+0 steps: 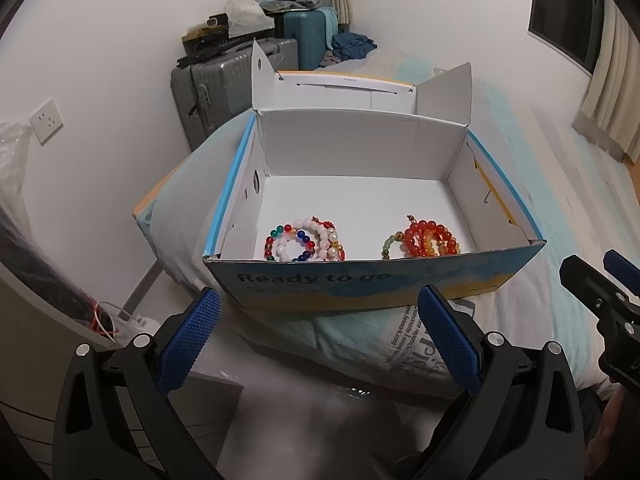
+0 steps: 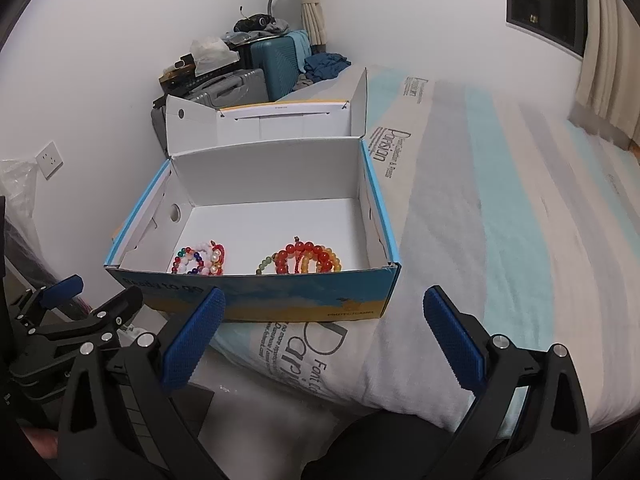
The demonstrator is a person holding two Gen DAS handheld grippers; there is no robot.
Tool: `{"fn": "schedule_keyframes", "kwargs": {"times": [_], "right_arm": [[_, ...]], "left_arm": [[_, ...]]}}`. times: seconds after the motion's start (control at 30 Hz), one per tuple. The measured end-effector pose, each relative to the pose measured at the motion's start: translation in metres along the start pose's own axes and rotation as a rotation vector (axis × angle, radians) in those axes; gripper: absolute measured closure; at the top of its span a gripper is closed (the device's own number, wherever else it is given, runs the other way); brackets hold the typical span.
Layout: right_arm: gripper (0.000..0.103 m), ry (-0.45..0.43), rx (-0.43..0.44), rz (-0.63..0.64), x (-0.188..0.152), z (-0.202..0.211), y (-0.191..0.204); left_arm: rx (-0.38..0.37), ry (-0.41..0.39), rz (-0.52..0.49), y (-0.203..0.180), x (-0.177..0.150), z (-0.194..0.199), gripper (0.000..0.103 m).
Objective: Organize jewelry
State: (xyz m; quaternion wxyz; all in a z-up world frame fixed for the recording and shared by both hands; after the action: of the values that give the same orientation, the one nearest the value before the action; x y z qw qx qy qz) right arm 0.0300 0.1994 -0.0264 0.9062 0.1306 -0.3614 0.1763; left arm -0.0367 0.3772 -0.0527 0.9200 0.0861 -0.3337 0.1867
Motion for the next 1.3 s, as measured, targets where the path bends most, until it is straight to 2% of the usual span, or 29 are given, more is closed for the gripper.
{"fn": "schedule_keyframes", "kwargs": {"times": [0.4,0.7,0.83,0.97,1.17,1.3], "right_arm": [[0.008,0.006,-0.008,0.01,-0.0011,-0.0019,0.0006],[0.008,0.012,-0.008,0.021,-0.004,-0.0032,0.0022],[0.008,0.014,-0.008,0.016,-0.005,-0.0039,0.0019],[0.007,0.016,-0.007,0.018,-0.0068,-0.0038,0.0012],[0.008,0.017,-0.006,0.019,-0.0075,-0.0037,0.0009],[0.008,0.016,-0.007,0.02,-0.0076,-0.0037,0.0008]], "left_arm": [[0.022,-0.002,-0.009,-0.0011,-0.0018,-0.0018,0.006],[0.016,0.035,0.06,0.0022,0.0,-0.0072,0.006],[0.003,-0.009,0.046,-0.0022,0.0032,-0.0033,0.006],[-0.023,-0.028,0.074,-0.0046,0.0033,-0.0016,0.006],[0.061,-0.015,0.01,-0.0052,0.0036,-0.0029,0.006],[0.047,0.0,0.037,-0.0017,0.003,-0.0039,0.006]]}}
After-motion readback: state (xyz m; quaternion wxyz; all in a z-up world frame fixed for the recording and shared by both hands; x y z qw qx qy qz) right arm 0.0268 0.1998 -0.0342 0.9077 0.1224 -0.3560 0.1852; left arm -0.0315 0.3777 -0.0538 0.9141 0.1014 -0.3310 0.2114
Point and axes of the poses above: each gripper's, at about its wrist camera, not at the fingertips, and z roughly against the way its jaws point, y to its left, x to its top, the point moved 10 cm from there along -z, roughly the way its jaws point, and after that the axes turned 2 degrees about x, right-handed, at the moved point
